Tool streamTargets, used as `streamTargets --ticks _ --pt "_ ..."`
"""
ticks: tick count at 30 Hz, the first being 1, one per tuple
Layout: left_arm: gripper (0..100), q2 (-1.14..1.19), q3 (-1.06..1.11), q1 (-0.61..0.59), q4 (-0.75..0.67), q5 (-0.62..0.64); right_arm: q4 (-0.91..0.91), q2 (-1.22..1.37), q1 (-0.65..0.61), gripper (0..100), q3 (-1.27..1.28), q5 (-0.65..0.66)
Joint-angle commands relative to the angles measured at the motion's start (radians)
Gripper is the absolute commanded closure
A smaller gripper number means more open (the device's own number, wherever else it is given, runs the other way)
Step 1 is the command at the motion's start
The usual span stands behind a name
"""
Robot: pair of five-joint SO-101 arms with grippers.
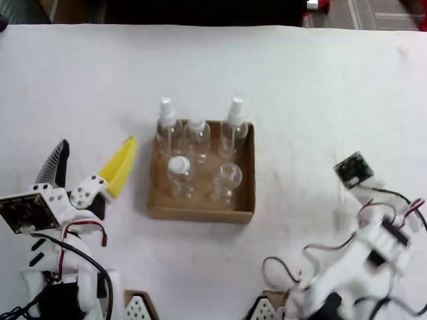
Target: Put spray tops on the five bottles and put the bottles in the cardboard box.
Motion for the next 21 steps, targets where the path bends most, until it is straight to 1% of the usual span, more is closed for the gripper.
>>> streamTargets --ticks 1,3,5,9,11,14,18,21 --pt "60 0.002 -0.006 0.013 -0.005 0.012 0.094 0.274 0.013 98.1 -0.219 -0.003" --pt "60 0.002 -0.006 0.013 -0.005 0.012 0.131 0.398 0.024 98.1 -0.301 0.000" --pt "60 0.002 -0.006 0.013 -0.005 0.012 0.171 0.498 0.025 98.1 -0.358 0.035" --pt "60 0.002 -0.006 0.013 -0.005 0.011 0.231 0.568 0.001 98.1 -0.373 0.114" --pt "60 0.002 -0.006 0.013 -0.005 0.011 0.232 0.573 -0.027 98.1 -0.373 0.103" --pt "60 0.002 -0.006 0.013 -0.005 0.009 0.237 0.575 -0.096 98.1 -0.371 0.054" --pt "60 0.002 -0.006 0.013 -0.005 0.009 0.337 0.564 -0.183 98.1 -0.373 0.028" --pt "60 0.002 -0.006 0.013 -0.005 0.009 0.406 0.527 -0.217 98.1 -0.373 0.029"
